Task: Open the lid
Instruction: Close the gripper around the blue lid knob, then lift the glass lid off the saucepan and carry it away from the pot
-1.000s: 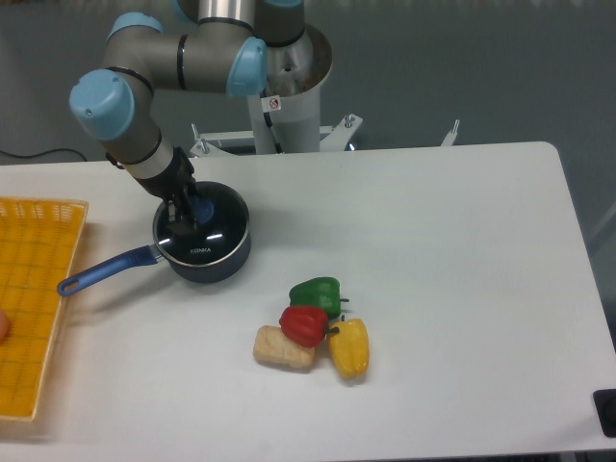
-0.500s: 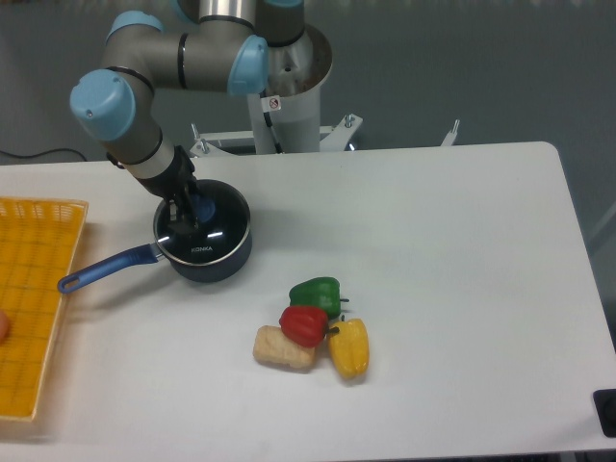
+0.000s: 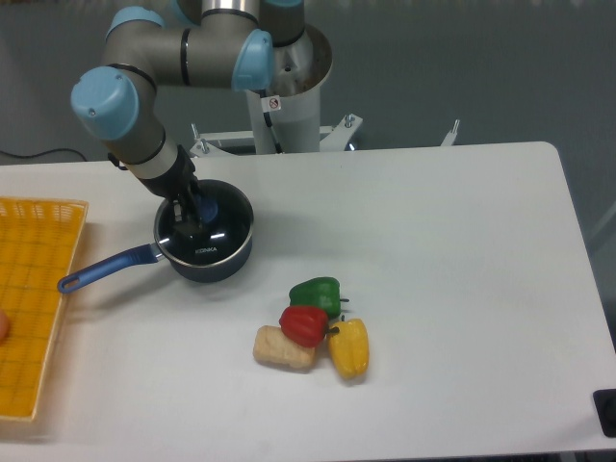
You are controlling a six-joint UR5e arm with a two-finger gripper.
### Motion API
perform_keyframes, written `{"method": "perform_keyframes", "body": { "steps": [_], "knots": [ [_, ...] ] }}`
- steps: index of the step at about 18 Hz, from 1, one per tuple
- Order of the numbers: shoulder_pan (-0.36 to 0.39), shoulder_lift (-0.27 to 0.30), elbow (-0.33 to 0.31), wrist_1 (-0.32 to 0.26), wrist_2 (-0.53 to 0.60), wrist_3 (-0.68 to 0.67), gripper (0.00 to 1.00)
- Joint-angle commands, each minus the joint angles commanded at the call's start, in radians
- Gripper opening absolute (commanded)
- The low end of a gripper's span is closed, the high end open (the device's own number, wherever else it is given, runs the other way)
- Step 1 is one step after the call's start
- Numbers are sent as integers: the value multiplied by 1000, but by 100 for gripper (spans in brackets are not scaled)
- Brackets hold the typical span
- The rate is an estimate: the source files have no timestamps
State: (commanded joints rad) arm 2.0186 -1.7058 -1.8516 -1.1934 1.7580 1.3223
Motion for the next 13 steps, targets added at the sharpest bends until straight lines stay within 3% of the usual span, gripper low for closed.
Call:
{"method": "perform_keyframes", "body": {
  "steps": [13],
  "knots": [
    [161, 18, 107, -37, -52, 11, 59]
  ]
}}
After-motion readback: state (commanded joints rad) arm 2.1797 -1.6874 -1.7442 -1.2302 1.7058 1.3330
